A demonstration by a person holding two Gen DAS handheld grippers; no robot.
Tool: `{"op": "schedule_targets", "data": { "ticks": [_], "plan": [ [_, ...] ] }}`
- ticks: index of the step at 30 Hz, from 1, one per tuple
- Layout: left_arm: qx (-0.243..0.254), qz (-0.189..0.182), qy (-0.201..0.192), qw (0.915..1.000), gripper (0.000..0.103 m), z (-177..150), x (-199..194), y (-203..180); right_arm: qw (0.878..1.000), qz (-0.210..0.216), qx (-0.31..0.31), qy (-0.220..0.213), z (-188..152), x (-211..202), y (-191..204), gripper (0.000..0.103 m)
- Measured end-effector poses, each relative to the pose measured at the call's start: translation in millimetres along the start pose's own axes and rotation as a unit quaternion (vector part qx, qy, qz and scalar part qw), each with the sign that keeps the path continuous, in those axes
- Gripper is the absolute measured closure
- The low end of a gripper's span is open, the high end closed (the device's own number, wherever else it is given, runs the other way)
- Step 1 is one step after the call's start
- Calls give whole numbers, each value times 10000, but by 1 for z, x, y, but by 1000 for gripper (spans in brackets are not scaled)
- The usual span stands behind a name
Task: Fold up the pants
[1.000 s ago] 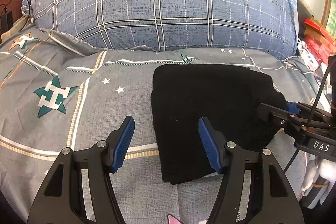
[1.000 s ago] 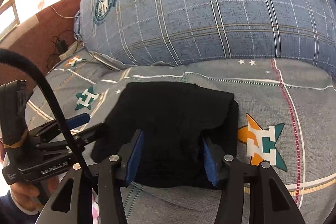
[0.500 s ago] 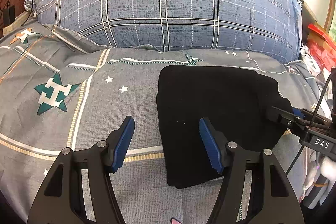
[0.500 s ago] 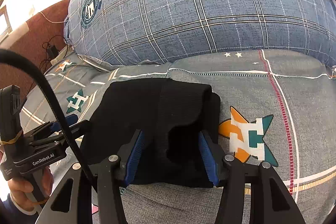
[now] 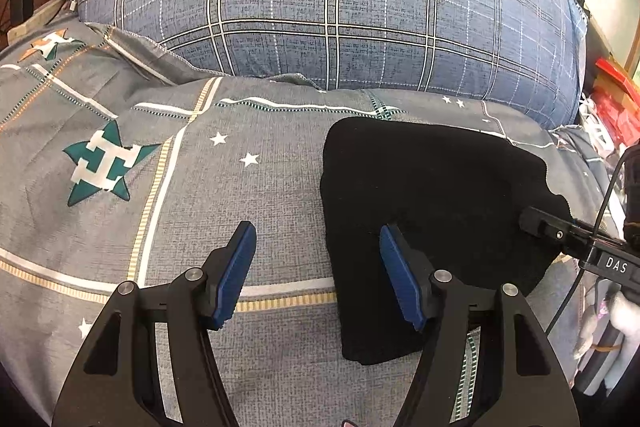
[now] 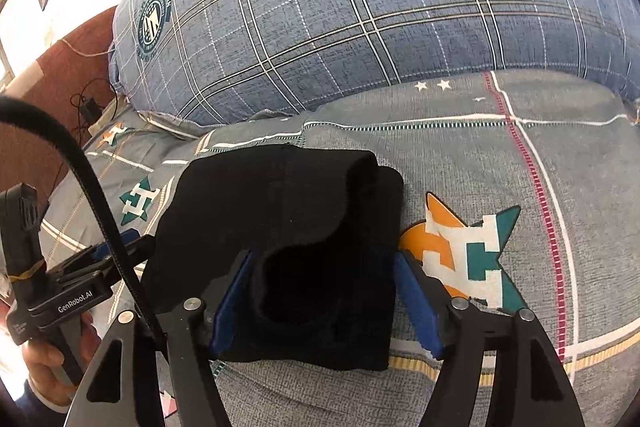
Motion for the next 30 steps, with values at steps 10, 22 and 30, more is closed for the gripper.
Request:
{"op": "schedule_targets", "data": {
  "ticks": [10,22,30],
  "plan": [
    [-534,-747,306,9953,30,-1,15,9,9983,409,416,87,-1,15,-14,25],
    [-882,-1580,460,9824,26,4,19,8,9971,602,458,72,3,18,-14,24],
    [-224,-1868,643,9800,26,2,22,-26,9958,820,379,148,1,17,-16,23]
  ]
}}
Point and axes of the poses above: each gripper's, at about its wrist camera, not at the fingertips, and x roughly the way its jaws point, y to its left, z to its top, the point moved 6 cm from there along x, roughly the way its jaws point, and after that the axes turned 13 degrees about z, right-handed, at the moved point
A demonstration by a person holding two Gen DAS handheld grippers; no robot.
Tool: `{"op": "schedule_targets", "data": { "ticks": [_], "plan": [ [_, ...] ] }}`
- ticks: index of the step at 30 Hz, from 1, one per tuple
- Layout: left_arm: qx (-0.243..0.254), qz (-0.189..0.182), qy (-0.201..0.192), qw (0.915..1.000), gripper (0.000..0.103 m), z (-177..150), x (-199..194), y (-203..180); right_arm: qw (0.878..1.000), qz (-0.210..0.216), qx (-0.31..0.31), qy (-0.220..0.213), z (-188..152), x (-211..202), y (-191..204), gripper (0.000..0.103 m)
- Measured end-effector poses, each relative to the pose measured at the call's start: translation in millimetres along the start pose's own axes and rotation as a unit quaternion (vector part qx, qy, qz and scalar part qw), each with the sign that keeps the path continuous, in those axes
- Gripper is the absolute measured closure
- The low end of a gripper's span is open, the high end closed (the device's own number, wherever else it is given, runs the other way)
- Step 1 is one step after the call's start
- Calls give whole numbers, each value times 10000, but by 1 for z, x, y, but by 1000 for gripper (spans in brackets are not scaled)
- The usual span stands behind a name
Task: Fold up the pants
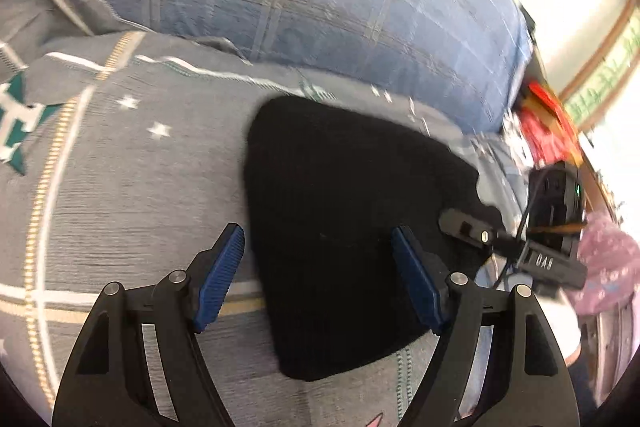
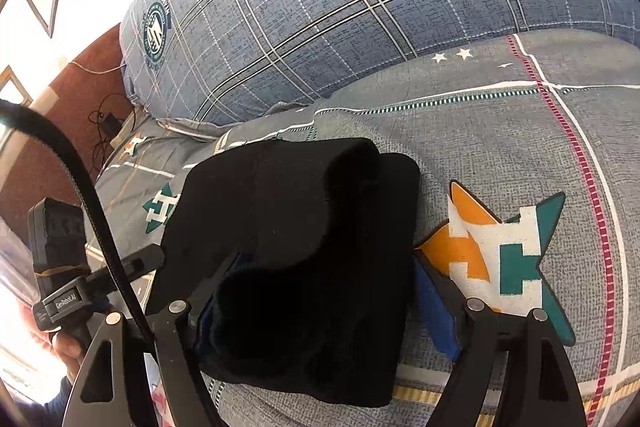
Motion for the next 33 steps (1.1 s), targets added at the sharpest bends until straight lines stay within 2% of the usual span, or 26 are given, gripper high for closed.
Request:
{"op": "schedule_targets", "data": {
  "ticks": [2,6,10,13,18,25,33],
  "plan": [
    [127,174,43,9998,25,-1,7,-5,10000,55,-28,55,0,-1,0,24],
    [-123,-14,186,9998,25,0,13,-2,9998,-66,-198,-21,-2,-3,2,34],
    [-2,74,37,10000,44,1,6,-7,9992,-67,-287,-252,-5,-8,5,44],
    [138,239,-83,9996,48,1,-5,-12,9982,-198,-493,-264,-4,-11,17,49],
    [7,199,-182,9996,48,2,-23,-11,9972,-155,-635,-359,0,-19,38,50],
    [148,317,-400,9986,48,14,-48,-19,9964,-96,-676,-496,4,-28,57,50],
    [307,386,-514,9975,48,46,-41,-34,9945,-183,-755,-701,34,-38,59,50]
  ]
}}
Point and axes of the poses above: each gripper's, at about its wrist camera, not at the fingertips, and x roughly the way its jaws point, y to its left, z to its top, the point moved 6 cm from there along x, roughly the way its jaws point, and after that the axes turned 13 degrees about z, right-handed, at the moved point
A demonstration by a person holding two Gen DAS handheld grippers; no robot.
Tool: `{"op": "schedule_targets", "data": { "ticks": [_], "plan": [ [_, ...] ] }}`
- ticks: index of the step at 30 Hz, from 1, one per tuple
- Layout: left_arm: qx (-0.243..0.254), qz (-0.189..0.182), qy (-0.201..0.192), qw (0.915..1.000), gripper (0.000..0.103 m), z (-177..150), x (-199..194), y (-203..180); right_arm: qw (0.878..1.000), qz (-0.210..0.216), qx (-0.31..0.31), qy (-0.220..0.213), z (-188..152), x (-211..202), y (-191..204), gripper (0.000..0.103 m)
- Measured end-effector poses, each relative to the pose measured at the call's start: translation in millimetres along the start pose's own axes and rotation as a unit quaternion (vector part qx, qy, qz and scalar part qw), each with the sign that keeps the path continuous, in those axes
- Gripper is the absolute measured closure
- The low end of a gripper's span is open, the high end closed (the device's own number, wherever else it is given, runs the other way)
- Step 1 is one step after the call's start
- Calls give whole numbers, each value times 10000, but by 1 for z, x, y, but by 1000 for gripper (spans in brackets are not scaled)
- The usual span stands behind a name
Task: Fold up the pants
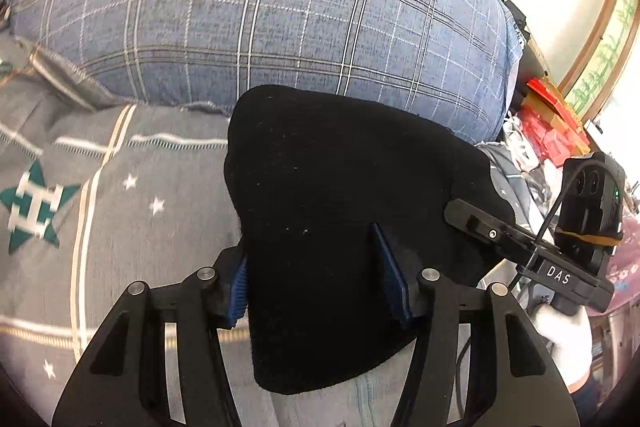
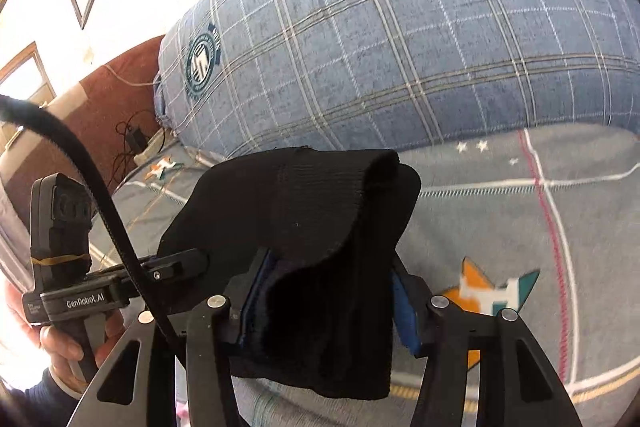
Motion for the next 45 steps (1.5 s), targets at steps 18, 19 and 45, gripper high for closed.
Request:
{"op": "schedule_targets", "data": {
  "ticks": [18,19,45],
  "plan": [
    [-5,331,408,9986,47,3,87,2,9954,-819,176,462,4,55,-80,42],
    [-43,319,403,9987,44,2,87,3,9956,-835,96,411,2,53,-79,42],
    [197,1782,-203,9836,39,-25,16,7,9937,-1078,-312,74,-1,3,-19,37]
  ]
}}
Point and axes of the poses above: each gripper's, at about its wrist camera, not at the fingertips, and x roughly the way its jaws point, y to its left, z to its top, the point moved 6 cm from there along x, roughly the way its jaws point, and after that the axes turned 13 degrees about z, right-handed, at the moved point
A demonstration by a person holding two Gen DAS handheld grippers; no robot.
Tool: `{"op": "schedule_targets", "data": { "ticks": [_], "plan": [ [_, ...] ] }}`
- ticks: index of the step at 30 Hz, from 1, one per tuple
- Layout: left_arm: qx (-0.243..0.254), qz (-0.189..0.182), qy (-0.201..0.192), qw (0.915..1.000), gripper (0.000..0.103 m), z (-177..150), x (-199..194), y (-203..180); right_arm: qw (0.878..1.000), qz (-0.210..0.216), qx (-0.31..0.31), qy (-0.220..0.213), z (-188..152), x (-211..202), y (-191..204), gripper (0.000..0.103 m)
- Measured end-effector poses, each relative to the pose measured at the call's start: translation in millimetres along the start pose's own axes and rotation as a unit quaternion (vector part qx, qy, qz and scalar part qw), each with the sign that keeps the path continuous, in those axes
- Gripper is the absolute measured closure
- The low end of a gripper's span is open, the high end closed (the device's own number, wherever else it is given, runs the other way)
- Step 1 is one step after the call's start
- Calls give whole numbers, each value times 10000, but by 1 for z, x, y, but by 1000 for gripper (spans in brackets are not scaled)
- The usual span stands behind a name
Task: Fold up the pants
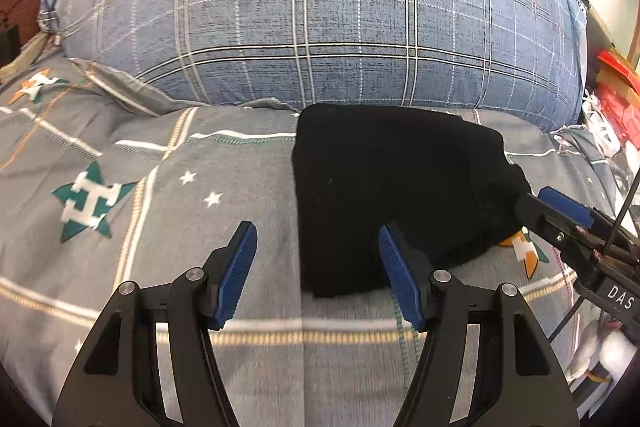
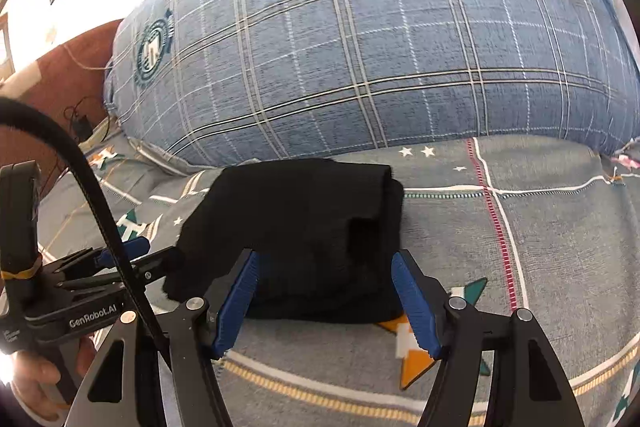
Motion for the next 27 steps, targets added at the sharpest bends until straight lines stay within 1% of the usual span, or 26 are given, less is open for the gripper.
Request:
{"op": "schedule_targets", "data": {
  "ticks": [2,6,12,23,27],
  "plan": [
    [-14,85,-46,10000,39,-4,-6,4,10000,24,-32,-15,-2,-3,7,37],
    [-65,127,-105,9998,39,-11,-18,9,9999,88,-82,-41,-6,-7,19,37],
    [-129,335,-328,9988,39,-19,-39,16,9998,118,-160,-41,-15,-14,35,37],
    [-158,437,-644,9968,39,-30,-73,17,9994,165,-269,-106,-25,-30,53,37],
    [-145,418,-724,9964,39,-31,-82,16,9993,194,-308,-130,-27,-36,57,37]
  ]
}}
Point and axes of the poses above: each gripper's, at about its wrist camera, not at the fingertips, and x roughly the way its jaws point, y to its left, z to its top, the point moved 6 cm from there along x, roughly the way its jaws point, and after that the axes turned 13 degrees about z, right-handed, at the moved point
